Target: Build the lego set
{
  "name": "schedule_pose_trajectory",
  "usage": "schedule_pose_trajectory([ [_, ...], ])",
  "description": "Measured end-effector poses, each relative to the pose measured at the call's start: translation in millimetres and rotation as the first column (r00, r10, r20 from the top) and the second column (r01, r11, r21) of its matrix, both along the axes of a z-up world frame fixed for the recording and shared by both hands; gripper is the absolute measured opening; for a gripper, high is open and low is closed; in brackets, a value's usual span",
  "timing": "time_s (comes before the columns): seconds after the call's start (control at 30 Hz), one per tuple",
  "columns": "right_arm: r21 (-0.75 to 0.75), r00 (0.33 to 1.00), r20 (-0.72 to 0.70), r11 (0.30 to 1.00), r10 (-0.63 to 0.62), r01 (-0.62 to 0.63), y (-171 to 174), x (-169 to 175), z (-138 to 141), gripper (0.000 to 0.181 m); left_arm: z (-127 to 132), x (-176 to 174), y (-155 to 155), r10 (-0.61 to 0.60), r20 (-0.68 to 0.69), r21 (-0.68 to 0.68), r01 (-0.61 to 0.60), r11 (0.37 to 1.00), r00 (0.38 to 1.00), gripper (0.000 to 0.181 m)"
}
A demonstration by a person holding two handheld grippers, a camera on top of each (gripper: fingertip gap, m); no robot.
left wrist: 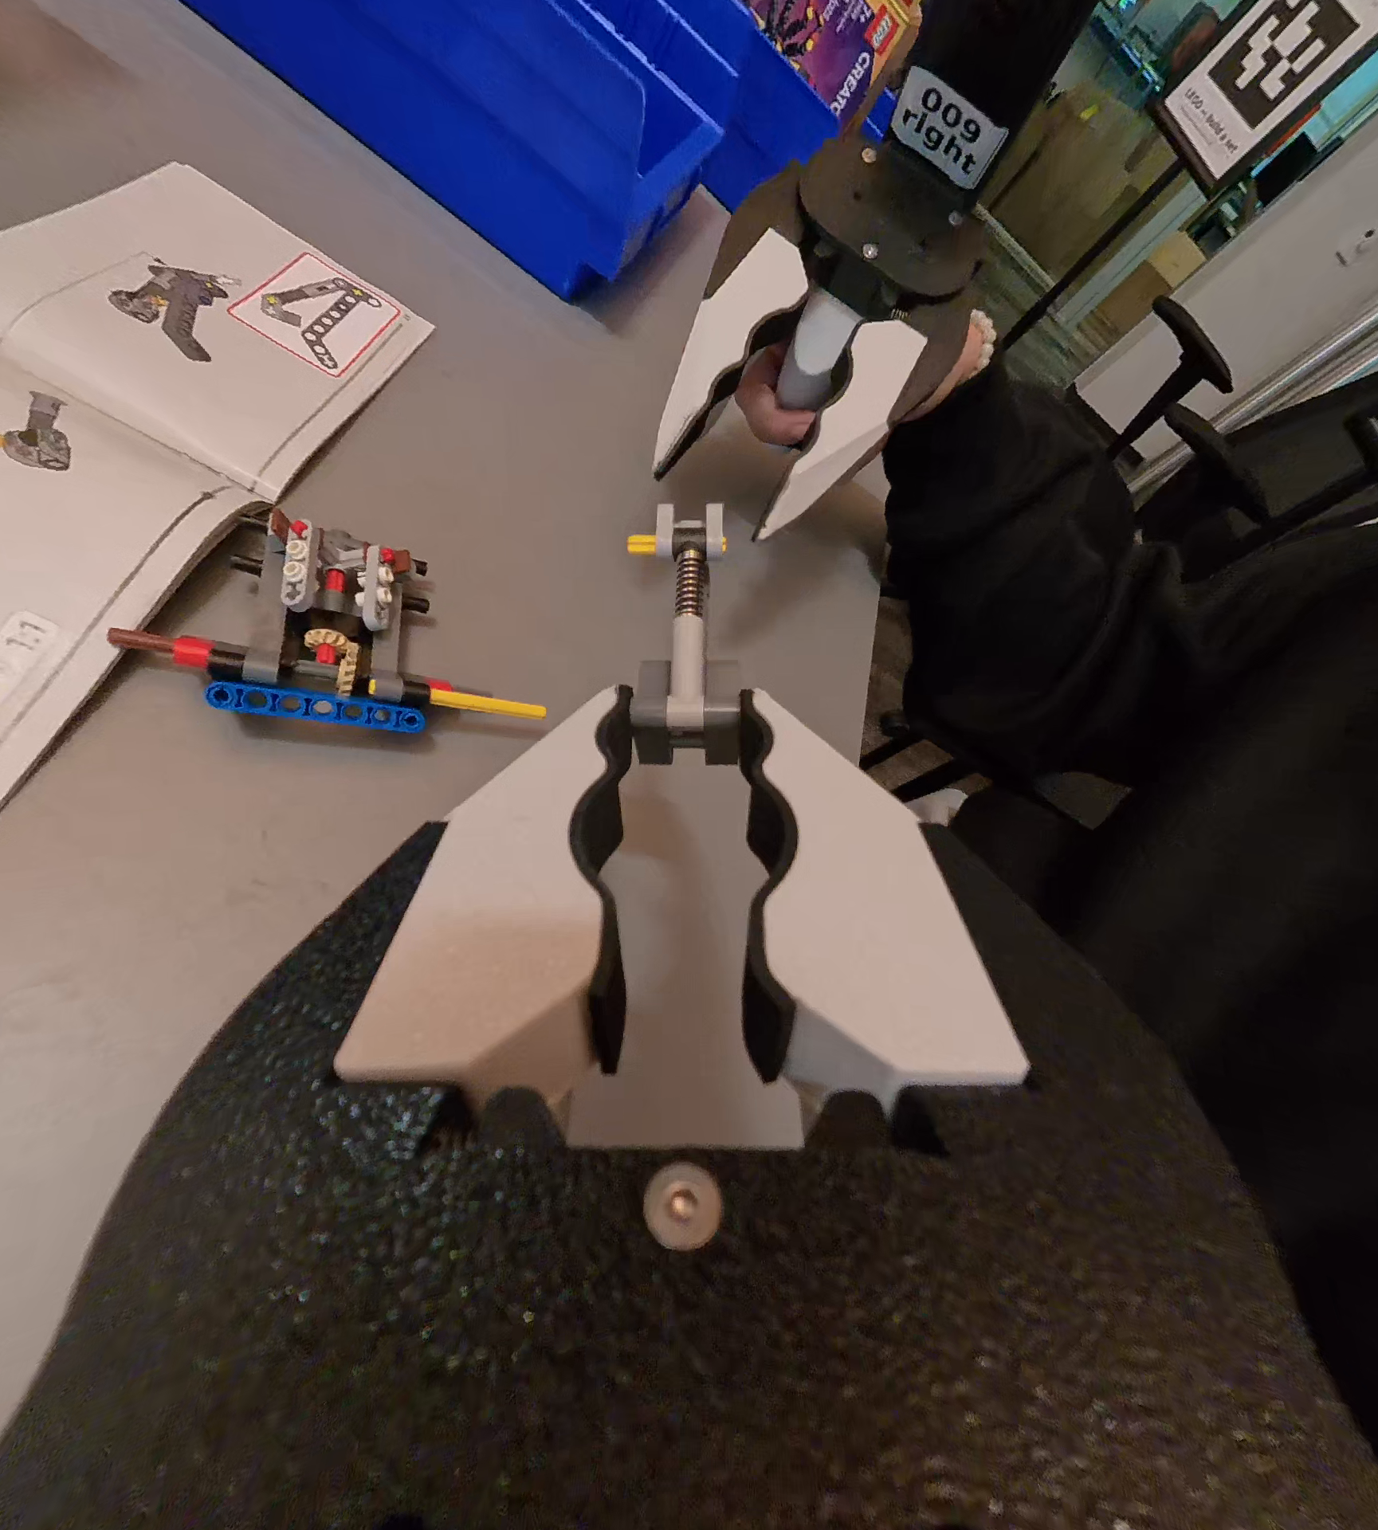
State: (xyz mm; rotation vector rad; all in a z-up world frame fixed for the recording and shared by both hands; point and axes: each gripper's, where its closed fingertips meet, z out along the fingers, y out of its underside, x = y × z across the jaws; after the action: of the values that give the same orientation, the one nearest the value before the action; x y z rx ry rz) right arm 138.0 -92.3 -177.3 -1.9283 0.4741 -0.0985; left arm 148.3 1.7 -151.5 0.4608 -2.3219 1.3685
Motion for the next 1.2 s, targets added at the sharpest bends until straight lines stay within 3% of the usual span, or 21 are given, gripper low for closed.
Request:
schedule_pose_trajectory([
  [0.63,-0.205,0.982,0.089,0.962,-0.165,0.180,-46,21,-18,0.017,0,13,-2,0.077,0.003,0.013,-0.077,0.997,0.997,0.023],
  [1.2,-0.257,0.975,0.088,0.941,-0.205,0.221,-61,24,-25,0.021,-4,21,6,0.112,0.016,0.053,-0.112,0.992,0.994,0.023],
])
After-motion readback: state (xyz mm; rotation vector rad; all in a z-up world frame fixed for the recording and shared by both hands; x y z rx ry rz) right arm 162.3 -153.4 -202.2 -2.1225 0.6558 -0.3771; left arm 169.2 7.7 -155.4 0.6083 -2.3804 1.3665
